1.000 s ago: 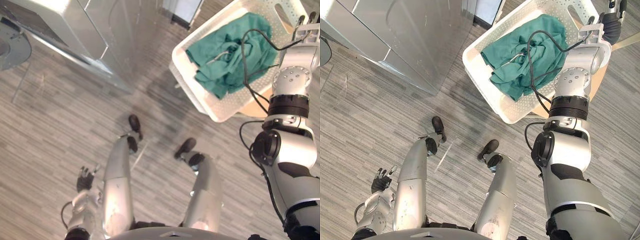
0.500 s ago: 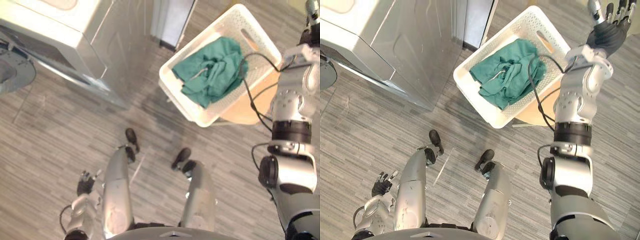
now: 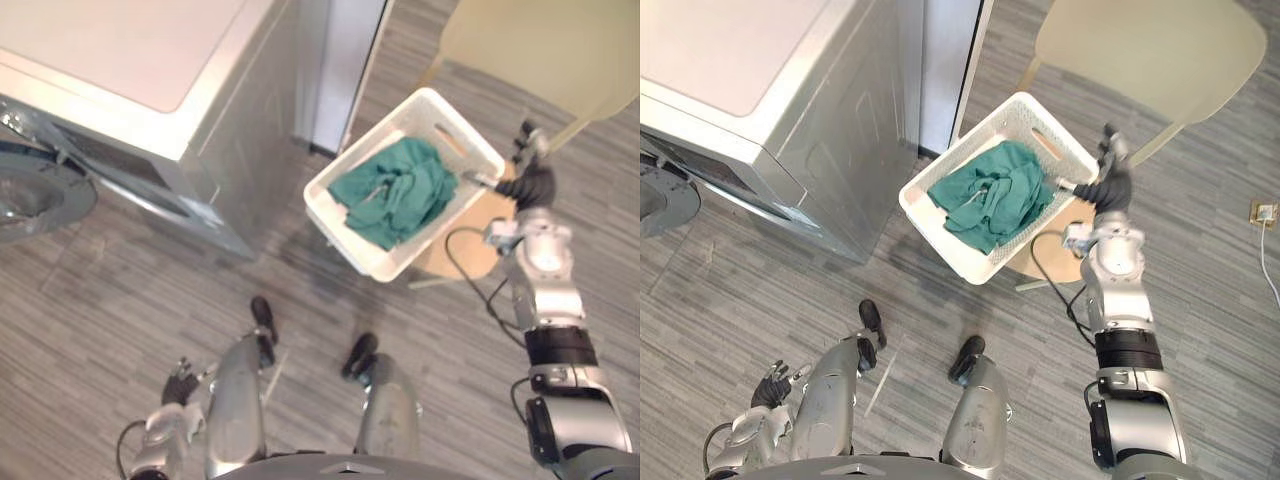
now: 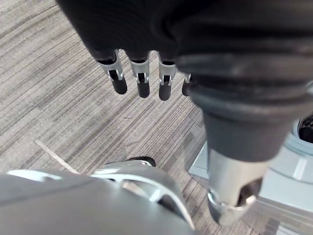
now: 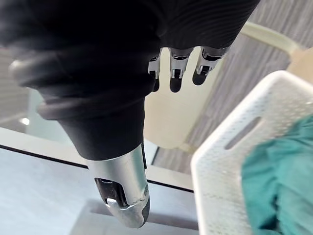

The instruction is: Pick up the laundry basket with both hands and put the clothes into the washing machine.

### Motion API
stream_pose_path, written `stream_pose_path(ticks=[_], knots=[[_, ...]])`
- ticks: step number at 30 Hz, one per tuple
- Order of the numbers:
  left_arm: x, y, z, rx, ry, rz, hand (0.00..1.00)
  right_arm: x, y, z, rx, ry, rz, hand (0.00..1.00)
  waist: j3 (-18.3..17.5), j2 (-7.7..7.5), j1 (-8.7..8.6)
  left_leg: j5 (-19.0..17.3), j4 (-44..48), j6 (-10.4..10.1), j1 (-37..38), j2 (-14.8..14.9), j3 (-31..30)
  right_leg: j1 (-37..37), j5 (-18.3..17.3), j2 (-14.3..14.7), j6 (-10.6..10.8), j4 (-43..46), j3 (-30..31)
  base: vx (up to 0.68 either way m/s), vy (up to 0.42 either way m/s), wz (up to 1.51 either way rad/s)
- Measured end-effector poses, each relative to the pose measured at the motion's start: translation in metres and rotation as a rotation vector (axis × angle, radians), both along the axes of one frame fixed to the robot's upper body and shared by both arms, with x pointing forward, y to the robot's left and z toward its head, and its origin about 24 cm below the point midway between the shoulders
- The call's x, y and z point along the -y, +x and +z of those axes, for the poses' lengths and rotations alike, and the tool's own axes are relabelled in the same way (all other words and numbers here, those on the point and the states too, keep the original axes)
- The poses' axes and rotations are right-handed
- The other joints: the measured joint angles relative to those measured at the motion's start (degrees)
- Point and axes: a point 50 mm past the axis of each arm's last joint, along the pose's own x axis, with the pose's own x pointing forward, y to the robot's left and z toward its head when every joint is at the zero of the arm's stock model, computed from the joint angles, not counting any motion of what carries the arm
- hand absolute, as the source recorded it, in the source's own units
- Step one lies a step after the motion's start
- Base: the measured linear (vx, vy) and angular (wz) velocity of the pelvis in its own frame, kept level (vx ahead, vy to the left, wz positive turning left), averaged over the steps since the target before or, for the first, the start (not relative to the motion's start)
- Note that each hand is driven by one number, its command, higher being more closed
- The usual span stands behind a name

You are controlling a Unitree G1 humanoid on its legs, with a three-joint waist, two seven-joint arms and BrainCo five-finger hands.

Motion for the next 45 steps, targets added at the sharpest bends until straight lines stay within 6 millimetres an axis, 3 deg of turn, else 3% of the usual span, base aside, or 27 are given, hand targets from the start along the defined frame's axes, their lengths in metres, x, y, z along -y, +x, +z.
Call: stream_pose_path(ticks=[7, 9, 13, 17, 22, 24, 25, 26, 27, 28, 29, 30, 31, 32, 33, 34, 36, 39, 41, 42, 43, 44, 45], knots=[[0.000, -0.034, -0.018, -0.187, 0.023, -0.074, 0.00, 0.001, -0.029, -0.089, -0.388, -0.133, 0.035, 0.00, -6.1, 0.19, -1.68, 0.0, -4.3, -0.7, 9.3, -2.6, -1.8, 10.6, 0.6, 0.9, 1.5, -6.5, -1.5, 0.13, -0.045, 0.09], [0.002, -0.039, -0.021, -0.219, 0.026, -0.097, 0.00, -0.001, -0.037, -0.103, -0.445, -0.165, 0.048, 0.00, -7.1, 0.50, -1.80, -0.2, -5.5, -0.9, 12.3, -3.1, -1.6, 13.7, 1.0, 1.2, 2.0, -8.4, -1.5, 0.12, -0.057, -0.07], [0.008, -0.062, -0.028, -0.298, 0.011, -0.091, 0.00, -0.004, -0.056, -0.136, -0.577, -0.163, 0.040, 0.00, -12.7, 1.60, -2.03, 0.8, -11.4, -1.8, 17.9, -4.6, -1.6, 18.4, 3.3, 2.8, 2.7, -15.2, -1.1, 0.11, -0.038, -0.17], [0.014, -0.080, -0.033, -0.342, -0.015, -0.064, 0.00, 0.007, -0.069, -0.151, -0.658, -0.137, -0.001, 0.00, -15.3, 1.92, -2.15, 5.0, -21.9, -1.3, 26.7, -7.1, -1.7, 24.2, 5.5, 3.5, 3.1, -20.5, -1.1, 0.09, -0.014, -0.14], [0.011, -0.090, -0.035, -0.381, -0.036, -0.011, 0.00, 0.014, -0.073, -0.150, -0.629, -0.069, -0.063, 0.00, -16.4, 1.01, -2.08, 4.2, -22.5, -1.0, 29.5, -8.7, -3.5, 26.0, 3.1, 1.6, 3.7, -17.2, -1.4, 0.04, 0.007, 0.07], [0.005, -0.095, -0.036, -0.408, -0.014, -0.014, 0.00, 0.009, -0.081, -0.158, -0.626, -0.007, -0.080, 0.00, -16.2, -0.69, -2.05, 2.4, -22.8, -0.8, 30.6, -10.5, -6.2, 25.8, 0.1, -0.5, 2.4, -12.8, -1.5, 0.02, 0.016, 0.19], [0.001, -0.100, -0.036, -0.434, 0.008, -0.039, 0.00, 0.003, -0.087, -0.167, -0.643, 0.027, -0.081, 0.00, -16.3, -1.93, -1.94, 2.2, -22.1, -0.7, 31.5, -11.5, -6.5, 25.7, -2.0, -2.1, -1.0, -10.3, -1.6, 0.06, 0.034, 0.16], [-0.001, -0.102, -0.036, -0.446, 0.018, -0.052, 0.00, 0.000, -0.092, -0.170, -0.650, 0.036, -0.082, 0.00, -16.1, -2.41, -1.85, 1.3, -20.3, -0.3, 31.0, -11.5, -6.9, 25.8, -3.1, -2.5, -3.0, -8.7, -1.6, 0.06, 0.009, 0.15], [-0.004, -0.104, -0.035, -0.460, 0.034, -0.073, 0.00, -0.005, -0.103, -0.176, -0.663, 0.054, -0.080, 0.00, -15.8, -3.07, -1.76, -0.5, -17.8, -0.1, 30.0, -11.4, -8.1, 24.9, -5.0, -3.1, -9.5, -3.8, -0.3, 0.01, -0.027, 0.24], [-0.006, -0.111, -0.035, -0.484, 0.047, -0.073, 0.00, -0.009, -0.108, -0.178, -0.664, 0.068, -0.077, 0.00, -15.5, -3.38, -2.11, -1.0, -16.7, 0.2, 29.5, -11.1, -8.9, 21.4, -1.0, -3.1, -10.8, 3.0, 4.7, -0.02, -0.035, 0.34], [-0.006, -0.111, -0.035, -0.486, 0.053, -0.081, 0.00, -0.010, -0.110, -0.178, -0.666, 0.071, -0.077, 0.00, -15.3, -3.27, -2.56, -1.1, -16.9, 0.2, 29.4, -10.6, -9.5, 19.4, 2.1, -2.8, -10.4, 6.0, 7.3, 0.01, 0.027, 0.50], [-0.010, -0.110, -0.034, -0.486, 0.067, -0.086, 0.00, -0.012, -0.113, -0.180, -0.666, 0.089, -0.083, 0.00, -15.4, -4.10, -3.29, -2.1, -18.7, -0.6, 30.7, -10.7, -9.4, 15.7, 6.6, -2.3, -11.2, 8.9, 11.0, 0.11, 0.074, 0.43], [-0.018, -0.104, -0.032, -0.469, 0.089, -0.075, 0.00, -0.016, -0.111, -0.177, -0.634, 0.111, -0.086, 0.00, -14.4, -6.11, -3.65, -4.4, -7.4, 1.3, 28.4, -10.8, -7.9, 14.7, 5.6, -4.1, -8.3, 12.0, 12.7, 0.23, 0.037, 0.30], [-0.015, -0.104, -0.033, -0.473, 0.081, -0.080, 0.00, -0.012, -0.109, -0.167, -0.593, 0.092, -0.091, 0.00, -13.2, -3.68, -3.47, -11.4, -4.3, 1.4, 27.7, -8.6, -10.0, 14.1, 0.4, -1.9, -4.5, 13.3, 12.7, 0.25, -0.025, -0.07], [-0.016, -0.102, -0.032, -0.471, 0.086, -0.083, 0.00, -0.011, -0.106, -0.162, -0.574, 0.085, -0.091, 0.00, -12.3, -4.40, -2.94, -11.9, -2.8, 1.3, 27.2, -8.1, -10.0, 14.0, -4.2, -1.0, -3.6, 9.6, 12.7, 0.17, -0.057, -0.18], [-0.017, -0.099, -0.032, -0.465, 0.095, -0.086, 0.00, -0.005, -0.106, -0.159, -0.564, 0.077, -0.106, 0.00, -12.1, -4.47, -2.73, -11.9, -2.9, 1.1, 26.8, -7.7, -9.9, 13.6, -5.6, -0.2, -2.8, 5.8, 12.3, 0.06, -0.055, -0.17], [-0.019, -0.093, -0.031, -0.456, 0.104, -0.098, 0.00, 0.007, -0.106, -0.153, -0.549, 0.062, -0.149, 0.00, -11.7, -3.83, -2.66, -12.1, -3.1, -0.1, 26.7, -6.7, -9.9, 13.4, -5.1, -0.1, -1.5, -1.5, 13.1, 0.02, -0.054, -0.03], [-0.018, -0.087, -0.030, -0.434, 0.107, -0.105, 0.00, 0.014, -0.108, -0.150, -0.541, 0.054, -0.178, 0.00, -11.8, -3.75, -2.67, -12.8, -2.9, -2.7, 26.6, -5.9, -10.1, 14.7, -1.0, 0.3, 2.4, -9.4, 14.2, 0.04, -0.195, 0.03], [-0.017, -0.083, -0.030, -0.420, 0.105, -0.099, 0.00, 0.012, -0.107, -0.151, -0.545, 0.052, -0.170, 0.00, -12.6, -3.01, -2.93, -14.4, 0.6, -5.2, 24.1, -3.2, -11.1, 16.2, -1.2, 4.1, 0.7, -11.0, 12.9, 0.10, -0.366, 0.19], [-0.015, -0.081, -0.030, -0.413, 0.100, -0.095, 0.00, 0.013, -0.107, -0.150, -0.544, 0.047, -0.171, 0.00, -13.0, -2.63, -3.18, -15.0, 2.3, -5.8, 22.9, -2.0, -12.1, 16.4, 0.1, 5.3, 1.3, -11.5, 12.6, 0.12, -0.372, 0.37], [-0.010, -0.077, -0.030, -0.391, 0.088, -0.093, 0.00, 0.015, -0.107, -0.149, -0.547, 0.039, -0.174, 0.00, -13.6, -0.54, -3.31, -15.9, 4.1, -7.0, 21.4, 0.7, -13.5, 16.7, 0.3, 7.8, 1.2, -11.6, 10.9, 0.14, -0.351, 0.27], [-0.002, -0.076, -0.031, -0.381, 0.064, -0.089, 0.00, 0.014, -0.106, -0.150, -0.552, 0.034, -0.164, 0.00, -14.3, 1.06, -3.02, -15.8, 4.0, -6.8, 21.3, 3.6, -14.0, 17.6, 0.7, 10.8, 0.1, -13.4, 9.8, 0.17, -0.325, 0.19], [0.002, -0.076, -0.031, -0.379, 0.054, -0.092, 0.00, 0.011, -0.105, -0.150, -0.555, 0.027, -0.149, 0.00, -14.6, 1.87, -2.96, -15.5, 4.9, -6.4, 21.3, 4.9, -13.8, 18.5, 0.9, 12.0, -0.4, -14.8, 9.0, 0.21, -0.275, 0.16]])
